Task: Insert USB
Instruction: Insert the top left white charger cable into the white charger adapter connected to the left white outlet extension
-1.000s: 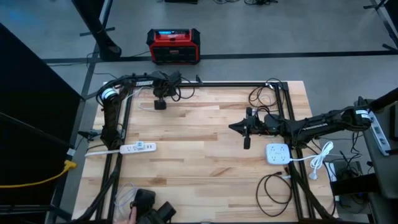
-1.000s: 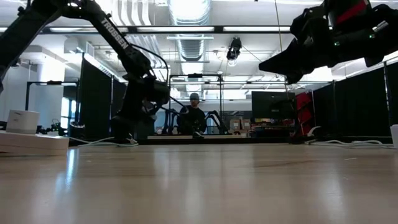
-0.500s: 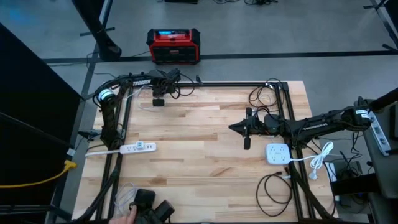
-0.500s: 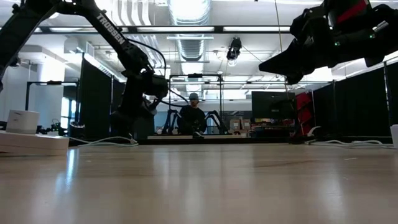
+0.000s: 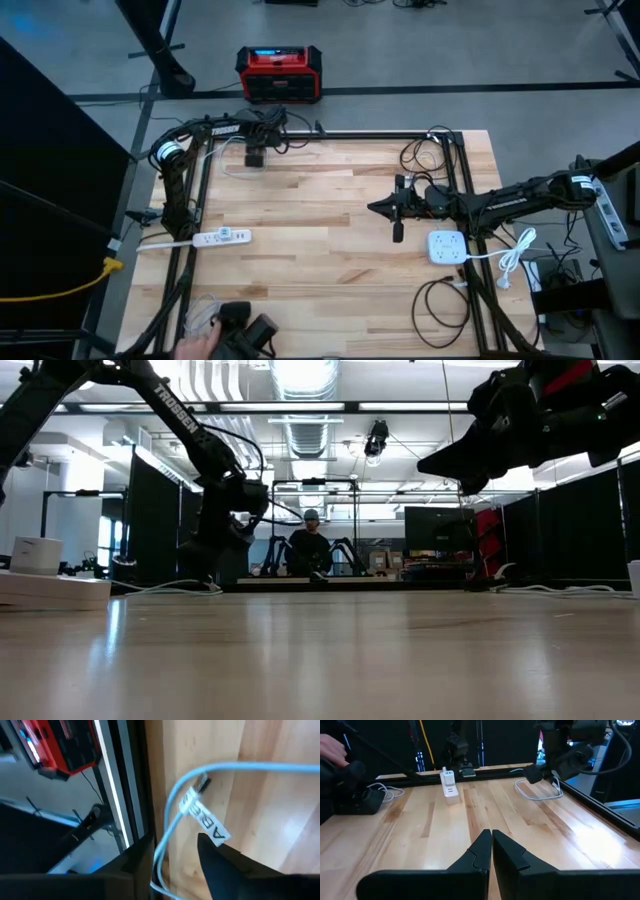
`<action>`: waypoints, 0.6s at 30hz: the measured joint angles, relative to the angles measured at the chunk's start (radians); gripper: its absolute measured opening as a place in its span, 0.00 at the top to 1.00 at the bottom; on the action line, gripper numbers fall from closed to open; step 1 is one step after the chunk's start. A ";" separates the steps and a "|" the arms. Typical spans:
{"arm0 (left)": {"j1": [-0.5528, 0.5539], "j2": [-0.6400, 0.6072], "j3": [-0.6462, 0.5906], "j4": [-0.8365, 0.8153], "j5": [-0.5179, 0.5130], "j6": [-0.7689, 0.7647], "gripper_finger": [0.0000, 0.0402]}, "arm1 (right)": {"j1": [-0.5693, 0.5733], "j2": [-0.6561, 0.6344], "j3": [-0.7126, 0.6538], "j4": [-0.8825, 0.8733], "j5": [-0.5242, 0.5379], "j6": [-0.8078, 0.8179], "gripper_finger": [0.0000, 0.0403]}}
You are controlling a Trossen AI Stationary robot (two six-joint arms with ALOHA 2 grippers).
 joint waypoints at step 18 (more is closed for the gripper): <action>0.008 0.019 -0.002 0.001 0.085 -0.082 0.99 | 0.002 0.000 -0.001 0.000 0.000 0.000 1.00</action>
